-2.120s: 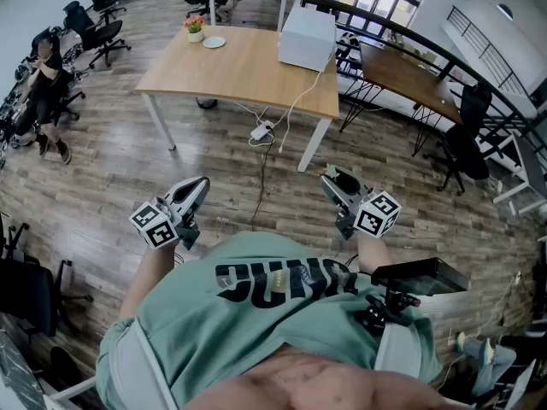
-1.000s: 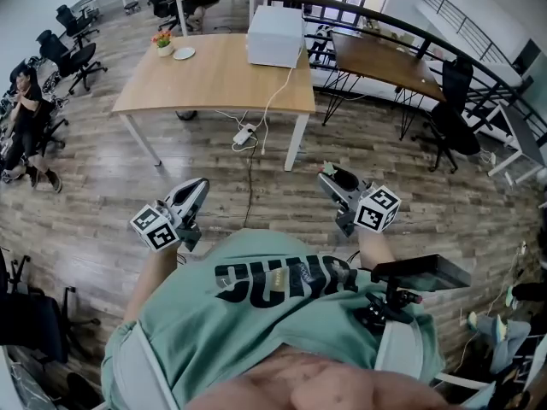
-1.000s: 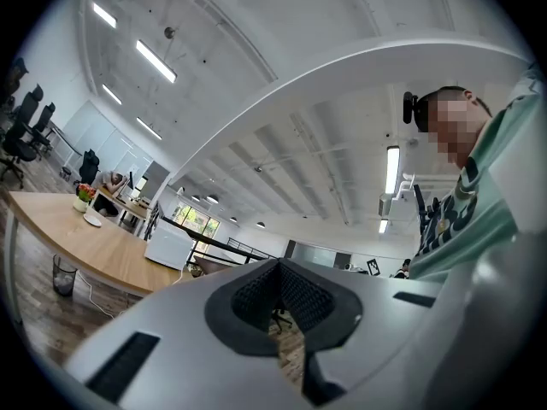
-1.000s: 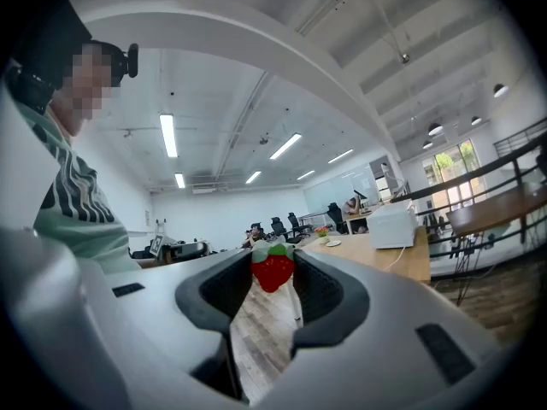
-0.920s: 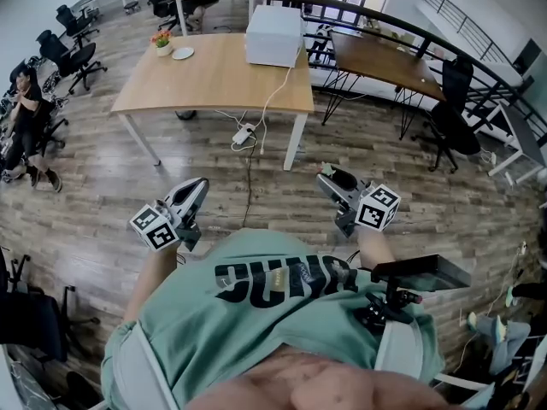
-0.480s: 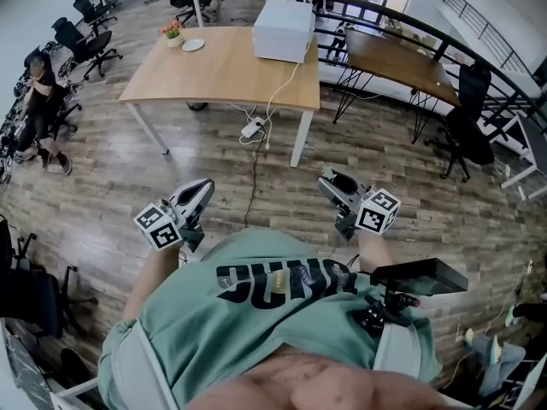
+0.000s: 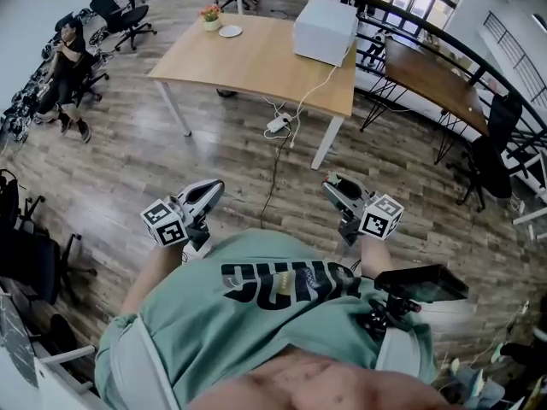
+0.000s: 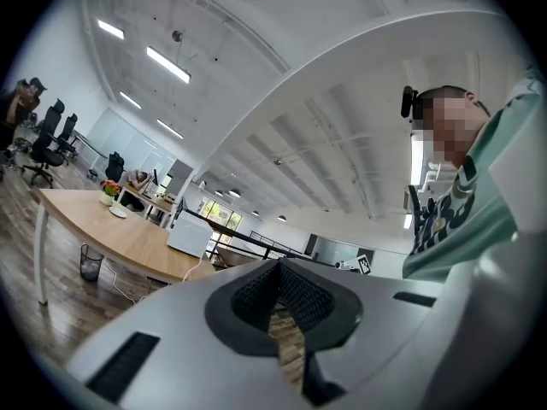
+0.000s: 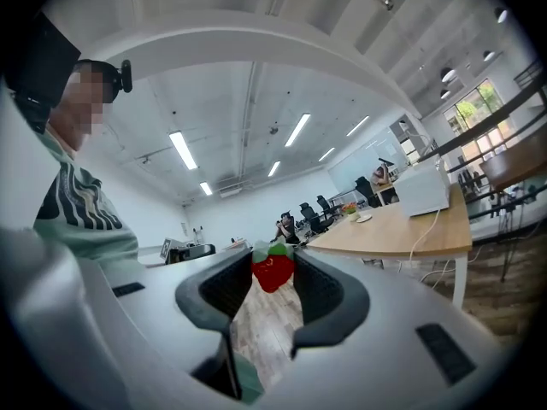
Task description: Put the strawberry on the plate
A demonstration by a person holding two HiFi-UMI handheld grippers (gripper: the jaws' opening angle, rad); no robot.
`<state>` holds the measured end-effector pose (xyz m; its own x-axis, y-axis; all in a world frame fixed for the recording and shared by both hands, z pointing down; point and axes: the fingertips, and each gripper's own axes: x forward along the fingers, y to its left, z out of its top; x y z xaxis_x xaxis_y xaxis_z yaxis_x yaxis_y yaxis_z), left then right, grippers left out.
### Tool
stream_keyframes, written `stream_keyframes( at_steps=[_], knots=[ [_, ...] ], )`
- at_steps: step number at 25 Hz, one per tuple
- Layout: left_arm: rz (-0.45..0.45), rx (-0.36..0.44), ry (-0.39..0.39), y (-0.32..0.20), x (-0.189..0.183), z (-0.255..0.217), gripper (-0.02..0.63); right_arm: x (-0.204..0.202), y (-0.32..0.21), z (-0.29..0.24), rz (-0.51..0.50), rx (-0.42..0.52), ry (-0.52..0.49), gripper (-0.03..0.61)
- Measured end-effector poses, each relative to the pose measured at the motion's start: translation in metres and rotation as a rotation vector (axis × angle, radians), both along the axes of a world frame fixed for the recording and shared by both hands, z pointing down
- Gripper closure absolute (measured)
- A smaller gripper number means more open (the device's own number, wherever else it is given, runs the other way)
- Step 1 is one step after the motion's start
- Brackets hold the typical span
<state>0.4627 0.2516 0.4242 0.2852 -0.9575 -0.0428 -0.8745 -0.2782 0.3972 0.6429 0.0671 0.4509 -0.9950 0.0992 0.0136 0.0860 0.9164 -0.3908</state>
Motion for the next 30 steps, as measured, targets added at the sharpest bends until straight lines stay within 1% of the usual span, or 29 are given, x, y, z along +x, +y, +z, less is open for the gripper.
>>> stream_keyframes(
  at_steps=[3, 5, 8, 11, 13, 17, 19, 22, 26, 30],
  knots=[
    [-0.013, 0.027, 0.026, 0.015, -0.039, 0.004, 0.612, -0.041, 0.011, -0.006, -0.016, 0.024, 0.019, 0.425],
    [-0.017, 0.045, 0.039, 0.027, -0.074, 0.003, 0.612, -0.078, 0.019, -0.013, -0.019, 0.048, 0.029, 0.425],
    [-0.023, 0.066, 0.05, 0.047, -0.142, 0.001, 0.612, -0.147, 0.037, -0.031, -0.022, 0.078, 0.025, 0.425],
    [-0.039, 0.08, 0.046, 0.069, -0.21, -0.008, 0.612, -0.213, 0.058, -0.045, -0.035, 0.124, 0.025, 0.425],
    [-0.048, 0.086, 0.038, 0.084, -0.253, -0.011, 0.612, -0.254, 0.067, -0.053, -0.022, 0.132, 0.024, 0.425],
    [-0.046, 0.097, 0.016, 0.125, -0.326, -0.012, 0.612, -0.325, 0.097, -0.056, -0.003, 0.142, 0.048, 0.425],
    [-0.066, 0.1, 0.023, 0.143, -0.356, -0.01, 0.612, -0.355, 0.106, -0.054, -0.007, 0.141, 0.07, 0.425],
    [-0.113, 0.105, 0.054, 0.152, -0.385, -0.004, 0.612, -0.383, 0.106, -0.05, -0.025, 0.136, 0.104, 0.425],
    [-0.158, 0.101, 0.078, 0.148, -0.399, 0.008, 0.612, -0.407, 0.089, -0.051, -0.05, 0.137, 0.117, 0.425],
    [-0.205, 0.08, 0.085, 0.142, -0.416, 0.012, 0.612, -0.441, 0.071, -0.043, -0.095, 0.109, 0.115, 0.425]
  ],
)
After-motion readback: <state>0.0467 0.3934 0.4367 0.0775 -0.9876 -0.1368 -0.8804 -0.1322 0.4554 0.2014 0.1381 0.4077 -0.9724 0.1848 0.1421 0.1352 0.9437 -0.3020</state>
